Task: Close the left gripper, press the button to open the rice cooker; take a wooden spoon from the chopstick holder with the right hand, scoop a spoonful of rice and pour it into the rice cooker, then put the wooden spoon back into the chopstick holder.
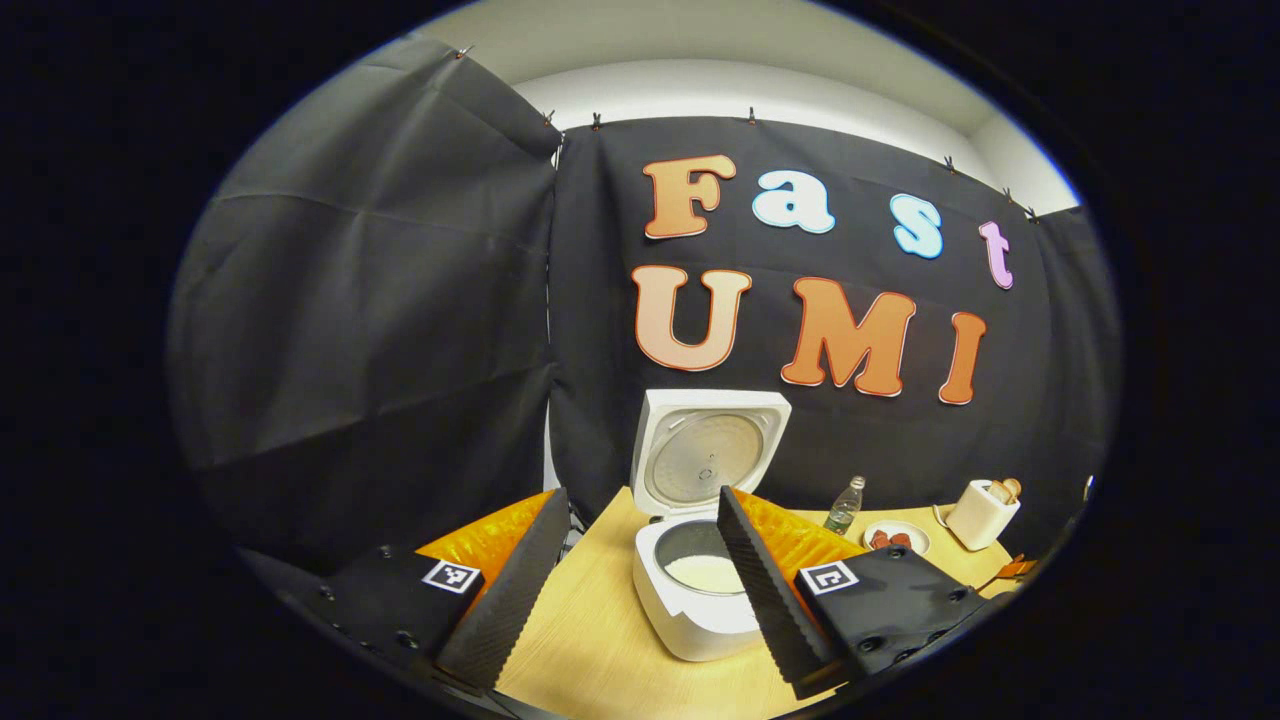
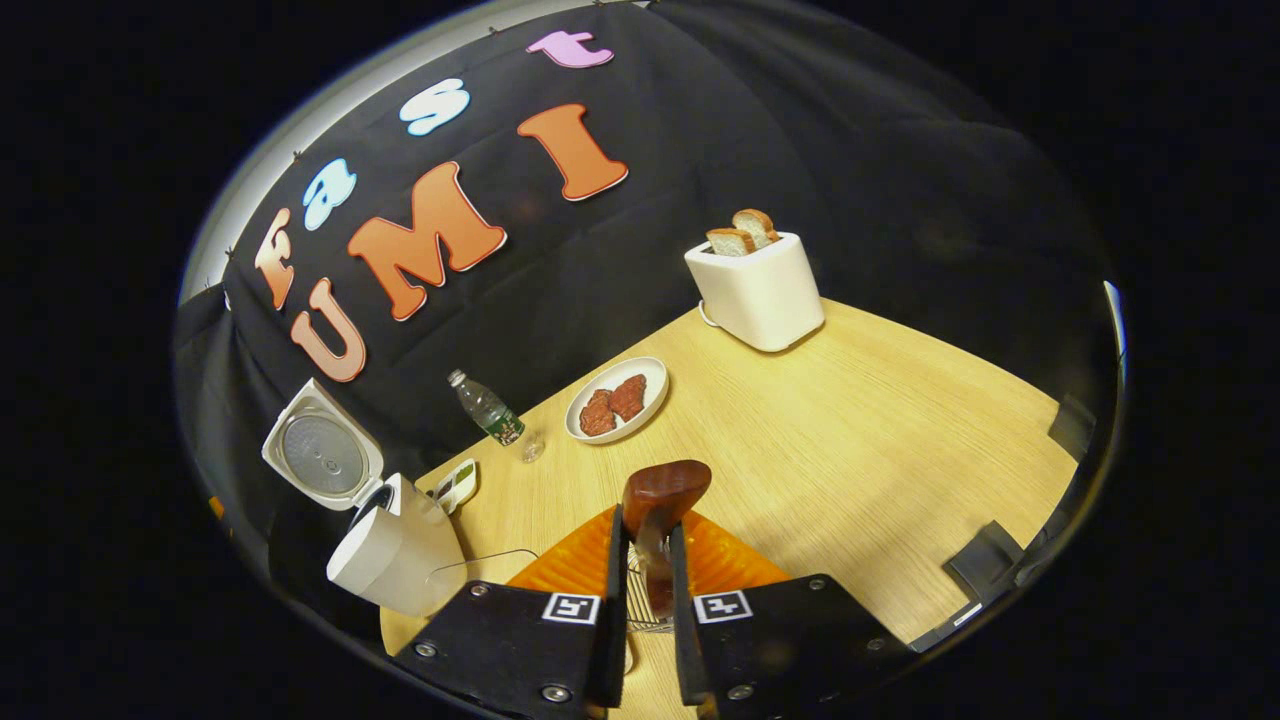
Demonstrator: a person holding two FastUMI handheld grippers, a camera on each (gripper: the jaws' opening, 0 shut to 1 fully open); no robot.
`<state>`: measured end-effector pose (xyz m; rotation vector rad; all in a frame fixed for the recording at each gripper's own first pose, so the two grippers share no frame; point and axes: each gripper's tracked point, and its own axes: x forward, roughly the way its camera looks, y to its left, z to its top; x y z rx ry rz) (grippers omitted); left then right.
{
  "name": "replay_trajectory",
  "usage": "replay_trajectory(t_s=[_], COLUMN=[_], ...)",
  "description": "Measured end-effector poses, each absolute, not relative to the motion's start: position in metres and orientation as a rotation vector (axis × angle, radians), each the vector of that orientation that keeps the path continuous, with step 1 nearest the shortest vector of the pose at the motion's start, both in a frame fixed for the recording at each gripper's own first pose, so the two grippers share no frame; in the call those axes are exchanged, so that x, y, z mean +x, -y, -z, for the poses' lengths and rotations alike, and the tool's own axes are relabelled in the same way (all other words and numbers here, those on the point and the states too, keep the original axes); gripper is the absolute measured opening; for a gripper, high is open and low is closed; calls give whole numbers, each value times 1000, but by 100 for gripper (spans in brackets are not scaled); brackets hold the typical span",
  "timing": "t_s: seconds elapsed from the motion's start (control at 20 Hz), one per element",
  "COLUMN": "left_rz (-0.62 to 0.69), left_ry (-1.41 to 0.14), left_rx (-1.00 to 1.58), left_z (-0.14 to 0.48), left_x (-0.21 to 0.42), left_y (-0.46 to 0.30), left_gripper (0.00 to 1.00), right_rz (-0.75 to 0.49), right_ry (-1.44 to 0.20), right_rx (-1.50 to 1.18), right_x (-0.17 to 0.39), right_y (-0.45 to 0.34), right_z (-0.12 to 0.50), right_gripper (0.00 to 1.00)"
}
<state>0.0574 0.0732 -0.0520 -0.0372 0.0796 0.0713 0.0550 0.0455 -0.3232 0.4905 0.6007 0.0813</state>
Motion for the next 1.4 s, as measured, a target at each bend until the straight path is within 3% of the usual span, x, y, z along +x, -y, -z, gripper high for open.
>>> replay_trajectory(t_s=[0.2,0.25,0.3,0.35,0.9,1.25,1.4], left_rz=[-91,-96,-85,-71,-68,-96,-57], left_ry=[-53,-57,-55,-52,-70,-189,-247], left_rx=[-22,-21,-28,-32,-15,86,8], left_z=[28,24,17,9,-52,-11,14], left_x=[87,98,109,121,312,400,418], left_y=[-66,-63,-54,-46,-9,-6,0], left_gripper=[100,100,100,100,100,100,100], right_rz=[-38,-29,-23,-19,6,64,71], right_ry=[-585,-581,-579,-579,-543,-526,-523], right_rx=[443,415,383,354,266,241,241], right_x=[49,46,43,40,37,50,54], right_y=[-23,-18,-14,-9,15,37,36], right_z=[313,308,304,298,246,227,219], right_gripper=[48,65,75,94,95,95,95])
